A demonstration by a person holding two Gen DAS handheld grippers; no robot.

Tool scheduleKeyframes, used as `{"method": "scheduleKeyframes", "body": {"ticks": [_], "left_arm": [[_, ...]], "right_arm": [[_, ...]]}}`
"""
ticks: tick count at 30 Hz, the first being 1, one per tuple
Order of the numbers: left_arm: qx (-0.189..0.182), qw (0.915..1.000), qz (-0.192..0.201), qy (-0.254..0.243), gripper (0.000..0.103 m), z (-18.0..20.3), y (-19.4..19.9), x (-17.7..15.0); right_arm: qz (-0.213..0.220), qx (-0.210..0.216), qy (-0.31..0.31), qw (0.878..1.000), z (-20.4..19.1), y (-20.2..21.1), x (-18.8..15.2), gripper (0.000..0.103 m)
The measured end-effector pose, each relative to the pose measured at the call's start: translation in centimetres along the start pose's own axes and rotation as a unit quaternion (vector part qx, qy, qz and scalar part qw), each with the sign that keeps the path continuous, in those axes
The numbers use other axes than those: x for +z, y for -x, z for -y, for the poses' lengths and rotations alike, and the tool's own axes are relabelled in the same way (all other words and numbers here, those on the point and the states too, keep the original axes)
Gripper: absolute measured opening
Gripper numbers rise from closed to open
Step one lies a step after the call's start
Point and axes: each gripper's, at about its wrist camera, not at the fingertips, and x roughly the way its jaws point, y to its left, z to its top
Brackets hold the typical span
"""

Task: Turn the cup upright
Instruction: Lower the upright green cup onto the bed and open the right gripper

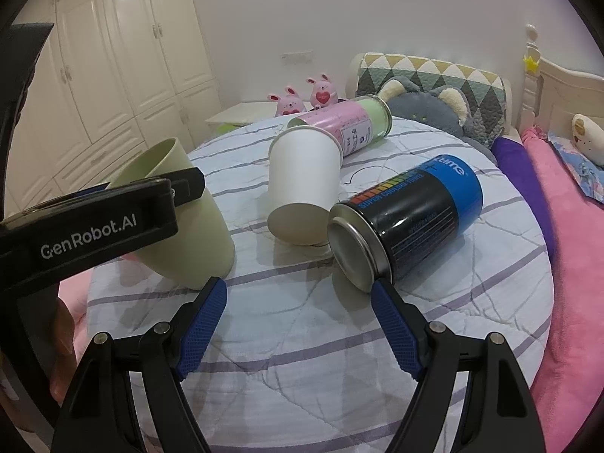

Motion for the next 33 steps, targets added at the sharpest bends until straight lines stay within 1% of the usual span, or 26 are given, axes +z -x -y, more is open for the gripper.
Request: {"method": "scheduleKeyframes", "body": {"ticks": [2,4,5,6,9,14,25,29,33], "left_arm": [[0.003,1.0,0.001,-0.001,0.085,0.0,0.2,-0.1],[0.005,1.0,0.007,-0.003,0.092,-0.1,0.6,0.0],[0.005,0.9999,0.011,-0.003,0.098,-0.2,0.8,0.0],[0.004,0.9999,0.014,-0.003,0.099,-0.2,1.0,0.0],[0.0,0.9999,0.012,-0.006,0.099,-0.4,1.6,0.0],[0.005,0.9998,0.017,-0.013,0.099,-0.7,2.8,-0.3],[0.003,0.998,0.062,-0.016,0.1,-2.2,8.0,-1.8],[0.003,0.9971,0.073,-0.018,0.101,-2.6,9.6,-2.3],[0.001,0.9963,0.084,-0.016,0.101,-3.3,11.0,-2.7]], "right_arm": [[-0.001,-0.001,-0.001,1.0,-0.1,0.0,0.1,0.08],[-0.001,-0.003,0.0,1.0,-0.2,0.2,0.0,0.08],[0.0,-0.004,0.0,1.0,-0.3,0.3,0.0,0.08],[0.001,-0.004,0.0,1.0,-0.4,0.4,-0.1,0.08],[0.003,-0.005,0.0,1.0,-0.4,0.7,0.0,0.08],[0.011,-0.009,0.003,1.0,-0.9,1.5,0.1,0.08],[0.04,-0.028,-0.001,0.999,-2.1,4.6,-0.3,0.08],[0.055,-0.036,0.0,0.998,-2.6,6.2,-0.6,0.08],[0.081,-0.049,0.0,0.996,-3.2,7.9,-0.8,0.08]]}}
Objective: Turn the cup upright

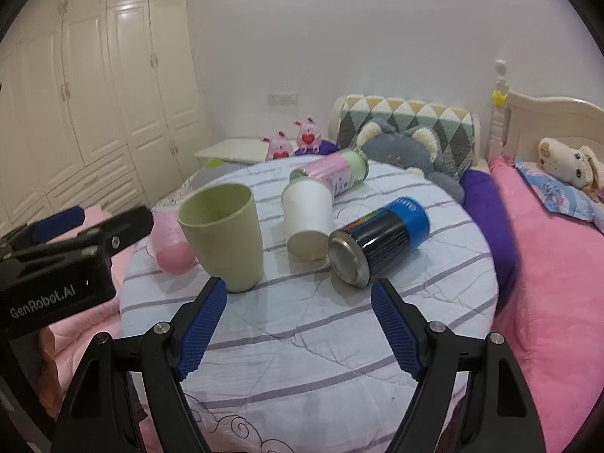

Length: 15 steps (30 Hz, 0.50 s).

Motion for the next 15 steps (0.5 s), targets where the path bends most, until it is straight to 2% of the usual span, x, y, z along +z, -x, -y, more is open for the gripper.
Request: {"method": "scheduleKeyframes", "body": {"ticks": [7,15], "left_arm": [[-0.006,0.9999,0.012,0.007,0.103,-1.1,2.2,-0.8],[0.001,0.9999,0.013,0.009,0.103,-1.8,3.3,-1.6]], "right_arm": [[0.036,-0.02,-0.001,0.999,-0.9,2.5,0.2,0.08],[0.057,-0.017,0.005,0.998,-2.0,3.9,0.1,0.08]]}}
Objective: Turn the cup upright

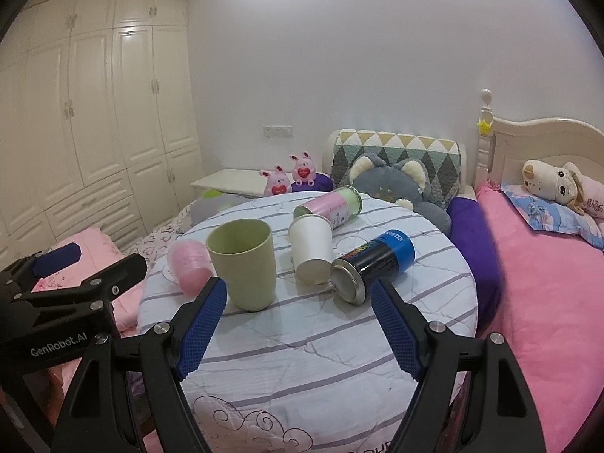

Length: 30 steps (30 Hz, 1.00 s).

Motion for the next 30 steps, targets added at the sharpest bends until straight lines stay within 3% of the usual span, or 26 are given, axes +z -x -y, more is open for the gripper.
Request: {"method": "scheduleKeyframes", "body": {"ticks": [30], "left_arm": [[-0.008,0.9999,0.005,-0.007,0.103,1.0,0.6,0.4]], "right_arm": [[0.01,-0.003,0.004,1.0,0.0,1.2,0.2,0.08]]}}
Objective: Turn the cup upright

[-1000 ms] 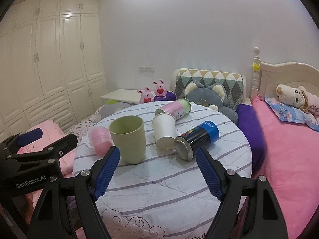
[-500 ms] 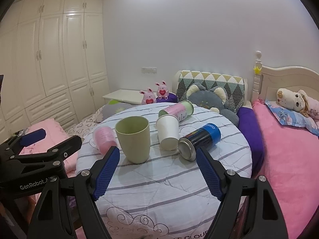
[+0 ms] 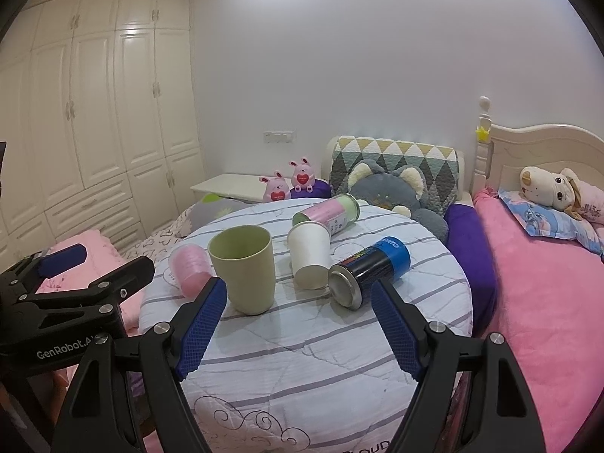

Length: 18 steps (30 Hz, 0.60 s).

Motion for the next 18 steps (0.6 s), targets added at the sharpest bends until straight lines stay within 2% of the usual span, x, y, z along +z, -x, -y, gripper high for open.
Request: {"method": "scheduleKeyframes", "body": {"ticks": [18], "left_arm": [[0.003,0.9997,-0.003,-0.023,0.103,2.6,-0.9,0.2]], "right_arm": [[0.003,-0.002,-0.024,1.0,2.8,-0.1,-0.2,0.08]]}}
